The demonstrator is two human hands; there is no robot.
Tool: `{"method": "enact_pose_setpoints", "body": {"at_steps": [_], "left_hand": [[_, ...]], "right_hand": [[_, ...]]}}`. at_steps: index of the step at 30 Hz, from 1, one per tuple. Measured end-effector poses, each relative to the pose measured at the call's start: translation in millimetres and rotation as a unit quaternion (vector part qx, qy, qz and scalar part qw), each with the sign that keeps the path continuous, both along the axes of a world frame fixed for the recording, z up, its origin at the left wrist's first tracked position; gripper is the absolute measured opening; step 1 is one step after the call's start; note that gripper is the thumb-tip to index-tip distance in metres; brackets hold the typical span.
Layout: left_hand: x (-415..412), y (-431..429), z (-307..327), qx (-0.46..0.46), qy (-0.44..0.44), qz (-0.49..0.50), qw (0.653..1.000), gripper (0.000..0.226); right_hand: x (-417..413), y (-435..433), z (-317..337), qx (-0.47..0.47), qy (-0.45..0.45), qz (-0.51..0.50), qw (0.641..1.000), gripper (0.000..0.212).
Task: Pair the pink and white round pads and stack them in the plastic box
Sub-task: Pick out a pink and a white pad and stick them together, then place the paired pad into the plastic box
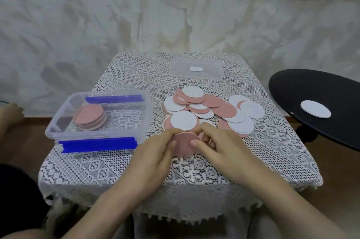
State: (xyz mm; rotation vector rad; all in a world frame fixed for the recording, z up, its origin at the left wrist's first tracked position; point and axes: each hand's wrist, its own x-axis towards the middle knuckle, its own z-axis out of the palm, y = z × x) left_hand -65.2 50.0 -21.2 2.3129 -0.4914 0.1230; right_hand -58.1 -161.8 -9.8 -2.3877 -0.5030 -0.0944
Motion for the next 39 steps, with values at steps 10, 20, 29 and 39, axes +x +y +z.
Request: {"method": "enact_pose_setpoints", "body": {"at_steps": [10,20,29,39], "left_hand": [[3,-3,1,0.024,-0.050,0.010,0.998,0.025],[4,-7,3,0.075,-0.054,0.004,0.996,0.016],[-2,2,13,-0.015,-0.051,0.021,0.998,0.013],[-4,46,31,-0.086,-0.026,0.053,0.995,0.008]], "right_hand": [[-2,1,-1,-0.009,-0.044,0.002,0.999,0.010],[-9,3,2,-0.105,-0.053,0.027,0.993,0.013],[-2,9,4,0.009,-0.067,0.009,0.998,0.011],[11,51,24,0.075,-0.017,0.038,0.996,0.006]]}}
